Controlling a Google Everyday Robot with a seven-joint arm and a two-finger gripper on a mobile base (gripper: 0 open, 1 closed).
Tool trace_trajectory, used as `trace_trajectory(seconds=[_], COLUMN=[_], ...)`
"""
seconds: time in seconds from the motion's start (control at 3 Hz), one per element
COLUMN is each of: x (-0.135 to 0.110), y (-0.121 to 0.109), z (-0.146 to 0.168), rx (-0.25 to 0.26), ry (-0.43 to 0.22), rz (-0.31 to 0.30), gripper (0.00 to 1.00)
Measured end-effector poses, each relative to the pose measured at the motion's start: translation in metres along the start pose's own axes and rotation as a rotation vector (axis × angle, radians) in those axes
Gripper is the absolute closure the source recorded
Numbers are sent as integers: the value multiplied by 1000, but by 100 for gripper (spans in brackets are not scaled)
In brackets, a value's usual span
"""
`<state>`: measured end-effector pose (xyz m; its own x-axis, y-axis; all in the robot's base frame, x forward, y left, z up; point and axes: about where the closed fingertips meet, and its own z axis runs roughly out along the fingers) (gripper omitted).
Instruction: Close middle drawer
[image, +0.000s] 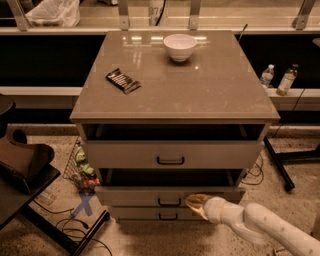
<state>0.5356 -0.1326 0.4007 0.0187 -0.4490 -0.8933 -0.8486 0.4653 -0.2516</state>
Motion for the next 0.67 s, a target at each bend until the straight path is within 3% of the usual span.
trace_trajectory(seconds=[0.33, 0.67], x=[-15, -18], y=[-28, -32], z=[31, 34], rx=[-4, -2], ry=[-26, -30], rz=[-58, -66], gripper=[100, 100])
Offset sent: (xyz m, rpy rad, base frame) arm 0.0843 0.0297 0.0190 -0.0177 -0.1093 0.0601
